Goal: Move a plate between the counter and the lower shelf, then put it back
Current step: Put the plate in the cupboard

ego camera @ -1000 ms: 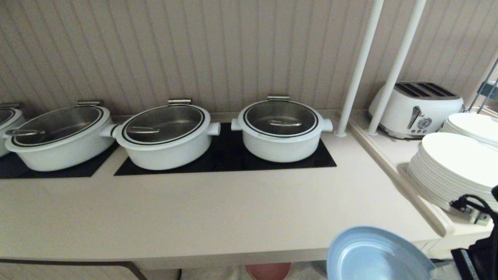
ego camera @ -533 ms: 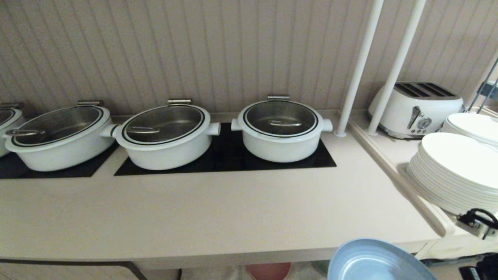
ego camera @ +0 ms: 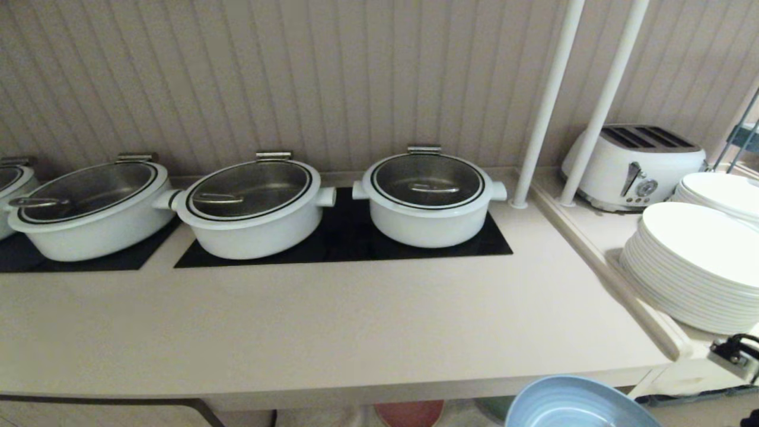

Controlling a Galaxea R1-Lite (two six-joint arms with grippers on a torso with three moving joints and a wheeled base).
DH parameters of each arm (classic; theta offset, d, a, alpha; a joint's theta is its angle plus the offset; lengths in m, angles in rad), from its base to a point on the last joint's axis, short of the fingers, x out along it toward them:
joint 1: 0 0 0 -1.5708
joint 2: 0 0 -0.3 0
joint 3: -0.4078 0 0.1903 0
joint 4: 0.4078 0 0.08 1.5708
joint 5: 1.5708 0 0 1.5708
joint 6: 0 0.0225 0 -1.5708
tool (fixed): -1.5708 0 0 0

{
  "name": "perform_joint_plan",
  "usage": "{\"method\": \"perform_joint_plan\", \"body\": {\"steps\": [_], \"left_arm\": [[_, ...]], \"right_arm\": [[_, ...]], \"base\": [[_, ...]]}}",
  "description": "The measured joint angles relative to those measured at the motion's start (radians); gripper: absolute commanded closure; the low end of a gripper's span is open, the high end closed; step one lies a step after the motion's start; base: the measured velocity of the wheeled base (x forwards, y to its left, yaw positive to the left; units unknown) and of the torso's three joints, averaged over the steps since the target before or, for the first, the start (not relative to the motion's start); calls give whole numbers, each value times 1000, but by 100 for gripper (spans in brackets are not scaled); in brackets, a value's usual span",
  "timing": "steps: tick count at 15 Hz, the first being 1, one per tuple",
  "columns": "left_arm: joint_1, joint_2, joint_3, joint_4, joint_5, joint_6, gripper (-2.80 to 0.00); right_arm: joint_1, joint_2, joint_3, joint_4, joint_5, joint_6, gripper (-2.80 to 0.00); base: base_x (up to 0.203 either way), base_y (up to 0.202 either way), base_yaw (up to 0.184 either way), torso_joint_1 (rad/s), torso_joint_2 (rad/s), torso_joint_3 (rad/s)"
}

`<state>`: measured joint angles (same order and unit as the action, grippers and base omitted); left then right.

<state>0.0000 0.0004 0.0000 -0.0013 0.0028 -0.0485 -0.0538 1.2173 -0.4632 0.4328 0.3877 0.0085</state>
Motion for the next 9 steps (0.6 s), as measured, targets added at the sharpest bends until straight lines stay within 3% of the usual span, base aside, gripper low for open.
{"method": "perform_joint_plan", "body": {"steps": [9], "left_arm": [[0,0,0,0,0,0,0]], "right_arm": [[0,-66,27,6,0,4,0]], "base": [[0,0,0,0,0,0]]}}
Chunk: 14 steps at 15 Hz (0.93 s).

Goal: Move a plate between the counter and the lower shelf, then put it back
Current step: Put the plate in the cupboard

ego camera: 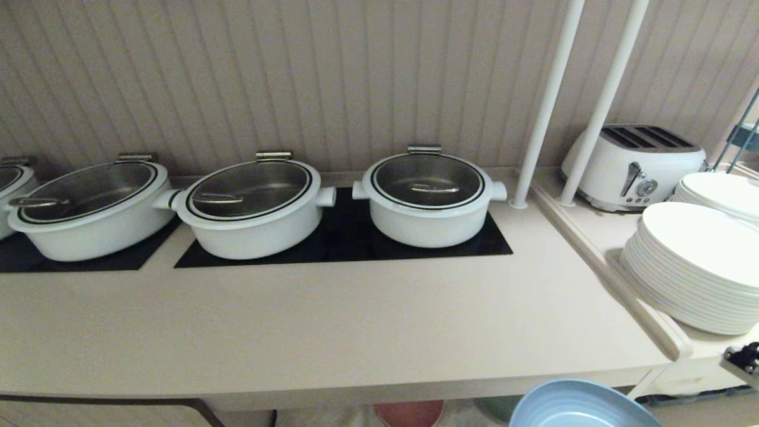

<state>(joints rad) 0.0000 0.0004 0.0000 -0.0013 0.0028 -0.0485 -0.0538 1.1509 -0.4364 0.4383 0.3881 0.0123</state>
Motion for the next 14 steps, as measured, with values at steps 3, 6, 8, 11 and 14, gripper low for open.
{"method": "perform_joint_plan", "body": {"steps": [3,6,8,11,14], "left_arm": [[0,0,0,0,0,0,0],[0,0,0,0,0,0,0],[0,0,0,0,0,0,0],[0,0,0,0,0,0,0],[0,0,0,0,0,1,0]], "right_arm": [[0,-6,13,2,0,4,0],[-1,-7,20,1,-1,3,0],[-1,-7,20,0,-1,3,0],[-1,-6,20,0,-1,3,0],[-1,-4,20,0,-1,4,0]], "base": [[0,0,0,0,0,0],[0,0,0,0,0,0],[0,0,0,0,0,0],[0,0,0,0,0,0],[0,0,0,0,0,0]]}}
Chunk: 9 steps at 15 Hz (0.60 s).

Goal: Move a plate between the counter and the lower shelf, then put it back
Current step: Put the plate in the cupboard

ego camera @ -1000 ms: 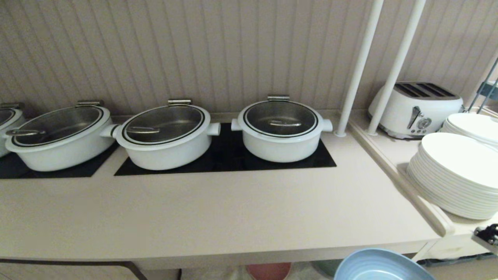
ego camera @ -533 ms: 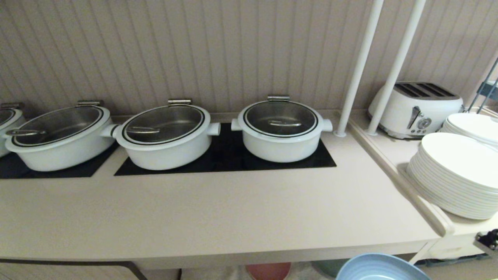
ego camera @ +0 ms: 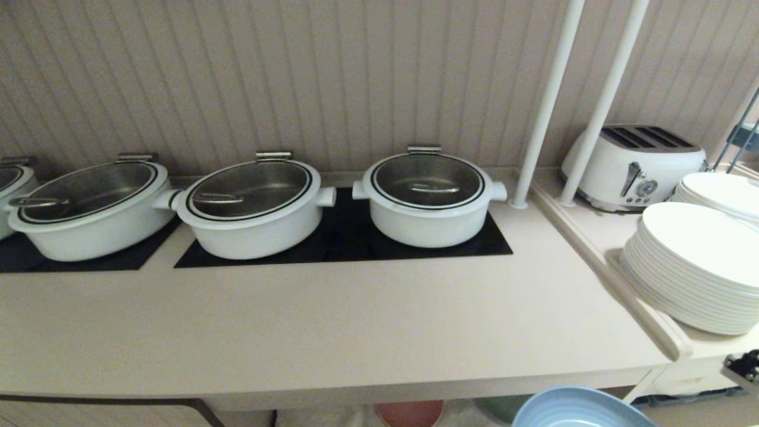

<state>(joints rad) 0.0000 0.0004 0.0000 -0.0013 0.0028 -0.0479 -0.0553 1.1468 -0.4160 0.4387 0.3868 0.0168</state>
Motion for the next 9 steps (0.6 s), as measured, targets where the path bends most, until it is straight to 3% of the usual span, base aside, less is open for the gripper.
{"method": "perform_joint_plan", "body": {"steps": [9], "left_arm": [[0,0,0,0,0,0,0]], "right_arm": [[0,4,21,0,0,-3,0]], "base": [[0,0,0,0,0,0]]}}
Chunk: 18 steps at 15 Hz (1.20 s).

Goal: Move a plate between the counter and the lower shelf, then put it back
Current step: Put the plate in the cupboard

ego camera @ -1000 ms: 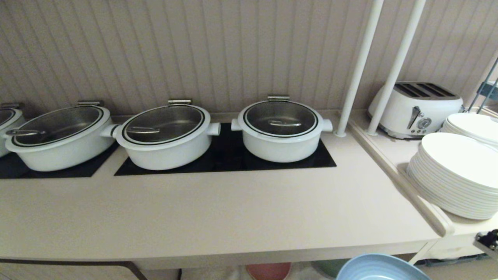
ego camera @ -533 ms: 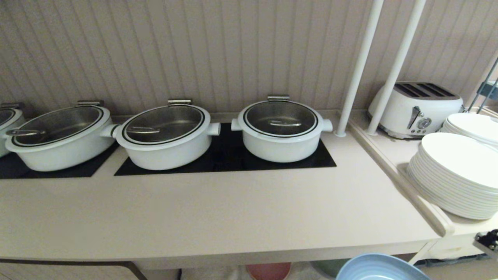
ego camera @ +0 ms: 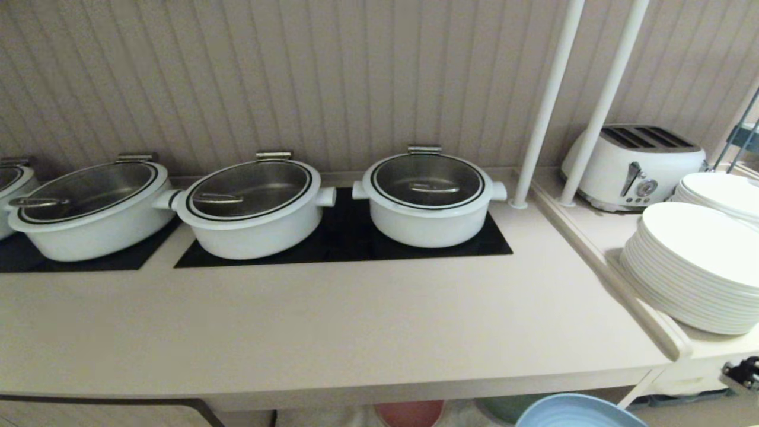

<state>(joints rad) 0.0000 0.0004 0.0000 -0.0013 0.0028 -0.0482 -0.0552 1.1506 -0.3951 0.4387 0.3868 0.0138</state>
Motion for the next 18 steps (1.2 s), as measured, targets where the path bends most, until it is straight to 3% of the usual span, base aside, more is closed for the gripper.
{"method": "perform_joint_plan", "body": {"steps": [18], "left_arm": [[0,0,0,0,0,0,0]], "right_arm": [[1,8,-6,-1,0,-4,0]], "base": [[0,0,0,-127,274,139]]}}
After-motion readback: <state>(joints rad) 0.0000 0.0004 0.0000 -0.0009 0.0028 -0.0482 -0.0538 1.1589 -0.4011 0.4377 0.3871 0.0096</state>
